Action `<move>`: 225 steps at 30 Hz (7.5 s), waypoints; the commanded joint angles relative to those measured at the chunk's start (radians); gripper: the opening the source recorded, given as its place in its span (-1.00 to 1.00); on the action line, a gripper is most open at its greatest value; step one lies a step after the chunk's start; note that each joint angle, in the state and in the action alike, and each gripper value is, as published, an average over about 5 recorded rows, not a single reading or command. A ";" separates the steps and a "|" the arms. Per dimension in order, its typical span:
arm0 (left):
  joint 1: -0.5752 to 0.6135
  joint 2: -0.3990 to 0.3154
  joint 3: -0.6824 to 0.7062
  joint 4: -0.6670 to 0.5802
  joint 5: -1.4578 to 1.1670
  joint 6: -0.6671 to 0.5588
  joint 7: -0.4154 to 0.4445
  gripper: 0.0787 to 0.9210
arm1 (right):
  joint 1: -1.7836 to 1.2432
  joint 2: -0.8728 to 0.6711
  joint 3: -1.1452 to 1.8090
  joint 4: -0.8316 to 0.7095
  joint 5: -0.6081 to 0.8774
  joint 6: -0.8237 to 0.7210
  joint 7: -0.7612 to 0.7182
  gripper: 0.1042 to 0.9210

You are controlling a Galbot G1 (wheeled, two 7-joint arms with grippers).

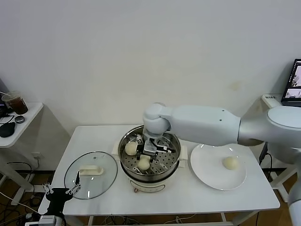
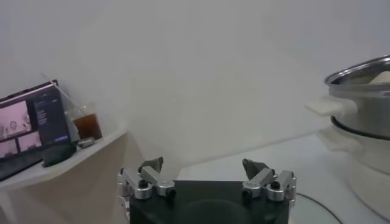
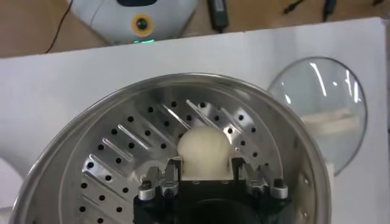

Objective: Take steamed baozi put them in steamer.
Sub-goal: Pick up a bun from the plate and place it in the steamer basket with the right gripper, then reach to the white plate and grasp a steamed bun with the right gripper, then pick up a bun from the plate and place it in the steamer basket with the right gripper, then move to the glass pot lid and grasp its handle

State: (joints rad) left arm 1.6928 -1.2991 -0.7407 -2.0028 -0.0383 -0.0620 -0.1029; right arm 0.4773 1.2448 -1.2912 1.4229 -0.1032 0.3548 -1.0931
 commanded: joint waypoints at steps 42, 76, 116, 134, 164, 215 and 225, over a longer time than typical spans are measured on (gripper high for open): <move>-0.011 0.028 0.021 0.003 0.010 0.006 0.005 0.77 | -0.530 -0.796 0.653 -0.105 -0.134 -0.542 -0.134 0.76; -0.012 0.022 0.009 0.020 0.009 0.009 0.005 0.77 | -0.703 -0.438 0.851 -0.473 -0.386 -0.454 -0.056 0.53; -0.038 0.045 0.025 0.002 0.001 0.008 0.006 0.77 | 0.242 -0.272 -0.048 0.222 0.656 -1.052 0.181 -0.13; -0.020 0.032 -0.011 0.005 -0.007 0.001 0.003 0.77 | -0.060 -0.109 0.015 -0.040 0.403 -1.036 0.189 -0.11; -0.019 0.026 -0.004 0.005 -0.005 -0.007 0.003 0.77 | -0.039 -0.447 0.268 0.309 0.625 -1.081 0.328 0.76; -0.131 0.172 0.010 0.458 1.402 -0.209 -0.289 0.77 | -2.133 0.217 2.238 0.496 0.286 -0.069 0.869 0.76; -0.330 0.199 0.104 0.556 1.461 -0.249 -0.269 0.77 | -2.132 0.215 2.211 0.470 0.269 -0.076 0.866 0.76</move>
State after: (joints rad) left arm 1.5326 -1.1361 -0.7028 -1.5743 1.2433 -0.2816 -0.3519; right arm -1.6248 1.4279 0.8869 1.9017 0.1651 0.2842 -0.2331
